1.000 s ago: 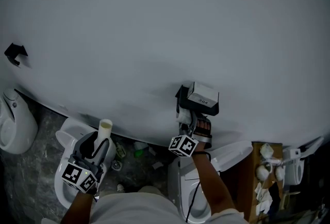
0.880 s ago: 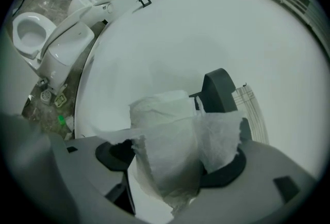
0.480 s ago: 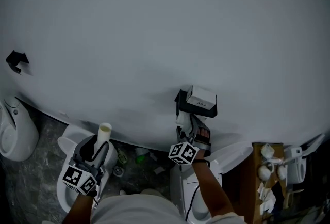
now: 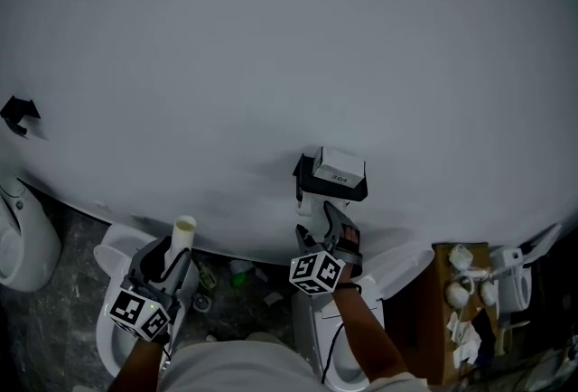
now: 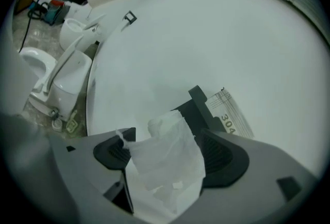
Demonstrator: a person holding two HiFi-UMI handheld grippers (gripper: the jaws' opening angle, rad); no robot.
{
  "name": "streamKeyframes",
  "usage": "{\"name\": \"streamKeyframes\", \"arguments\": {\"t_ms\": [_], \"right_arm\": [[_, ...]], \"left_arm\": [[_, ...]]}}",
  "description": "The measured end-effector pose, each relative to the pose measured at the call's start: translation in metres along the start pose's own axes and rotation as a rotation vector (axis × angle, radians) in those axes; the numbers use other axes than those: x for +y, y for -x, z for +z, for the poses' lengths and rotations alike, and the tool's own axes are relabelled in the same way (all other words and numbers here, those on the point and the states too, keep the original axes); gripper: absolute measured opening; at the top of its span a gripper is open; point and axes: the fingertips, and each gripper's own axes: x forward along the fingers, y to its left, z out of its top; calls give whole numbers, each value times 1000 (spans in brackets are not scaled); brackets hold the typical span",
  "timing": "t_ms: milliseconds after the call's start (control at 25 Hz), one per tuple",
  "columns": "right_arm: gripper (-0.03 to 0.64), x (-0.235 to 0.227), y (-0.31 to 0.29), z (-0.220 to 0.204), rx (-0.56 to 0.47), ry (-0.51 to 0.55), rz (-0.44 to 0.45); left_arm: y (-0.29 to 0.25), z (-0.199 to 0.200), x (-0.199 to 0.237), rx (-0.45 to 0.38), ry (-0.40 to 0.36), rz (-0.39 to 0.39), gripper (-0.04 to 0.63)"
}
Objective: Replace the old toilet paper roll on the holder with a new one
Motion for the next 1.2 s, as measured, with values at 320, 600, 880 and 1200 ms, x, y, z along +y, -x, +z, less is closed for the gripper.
{"name": "streamKeyframes", "arguments": {"t_ms": [320, 600, 880, 1200], "right_arm": [[382, 14, 26, 14, -46, -34, 73], [382, 16, 30, -3, -16, -18, 64], [380, 12, 35, -21, 3, -31, 76], [380, 0, 44, -36, 6, -81, 76]], "left_arm": [[-2, -7, -6, 7, 17, -8, 172], [-5, -14, -20, 22, 17, -27, 172], [-8, -15, -33, 31, 8, -45, 172], [-21, -18, -53, 37, -1, -87, 172]]}}
